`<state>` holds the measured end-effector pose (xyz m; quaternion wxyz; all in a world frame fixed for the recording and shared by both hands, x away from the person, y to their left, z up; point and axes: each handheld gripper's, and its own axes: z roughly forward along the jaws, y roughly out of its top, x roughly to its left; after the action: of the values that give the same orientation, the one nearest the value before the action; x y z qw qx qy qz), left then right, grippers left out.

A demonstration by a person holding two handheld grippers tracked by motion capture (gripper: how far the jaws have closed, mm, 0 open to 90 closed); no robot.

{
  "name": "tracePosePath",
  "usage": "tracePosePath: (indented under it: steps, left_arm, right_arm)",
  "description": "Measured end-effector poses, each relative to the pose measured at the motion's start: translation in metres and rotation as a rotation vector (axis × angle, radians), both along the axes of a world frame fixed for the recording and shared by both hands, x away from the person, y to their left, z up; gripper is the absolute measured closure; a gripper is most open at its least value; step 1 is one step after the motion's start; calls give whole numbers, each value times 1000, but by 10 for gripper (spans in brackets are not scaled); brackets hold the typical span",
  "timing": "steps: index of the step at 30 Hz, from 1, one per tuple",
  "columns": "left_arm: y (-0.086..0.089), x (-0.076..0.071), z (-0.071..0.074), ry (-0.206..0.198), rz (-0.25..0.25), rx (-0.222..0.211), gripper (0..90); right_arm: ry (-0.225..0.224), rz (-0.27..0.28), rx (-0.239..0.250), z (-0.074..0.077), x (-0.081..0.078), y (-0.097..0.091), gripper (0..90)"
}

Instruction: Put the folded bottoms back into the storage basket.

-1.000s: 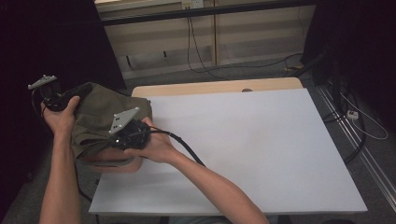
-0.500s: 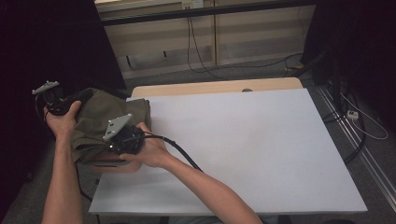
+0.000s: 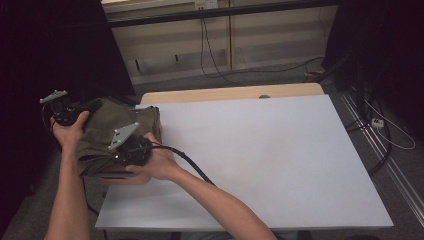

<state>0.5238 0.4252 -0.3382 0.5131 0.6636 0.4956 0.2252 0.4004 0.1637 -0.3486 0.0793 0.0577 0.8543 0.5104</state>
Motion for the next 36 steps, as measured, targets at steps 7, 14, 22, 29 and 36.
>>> tracePosePath:
  steps: [7,14,22,29,36]
  left_arm:
    - [6,5,-4,13,1,5,870]
    - [8,8,-12,31,-7,10,870]
    - [8,10,-18,44,-15,29,870]
    - [9,16,-17,46,-26,36,868]
    - [12,15,-15,47,-25,44,868]
  right_arm:
    - [12,-11,4,-4,2,7,826]
    - [3,-13,-14,-7,2,12,824]
    - [10,-14,-22,-10,2,15,824]
    - [24,-22,-38,-13,7,18,821]
    - [31,-29,-47,-15,9,23,820]
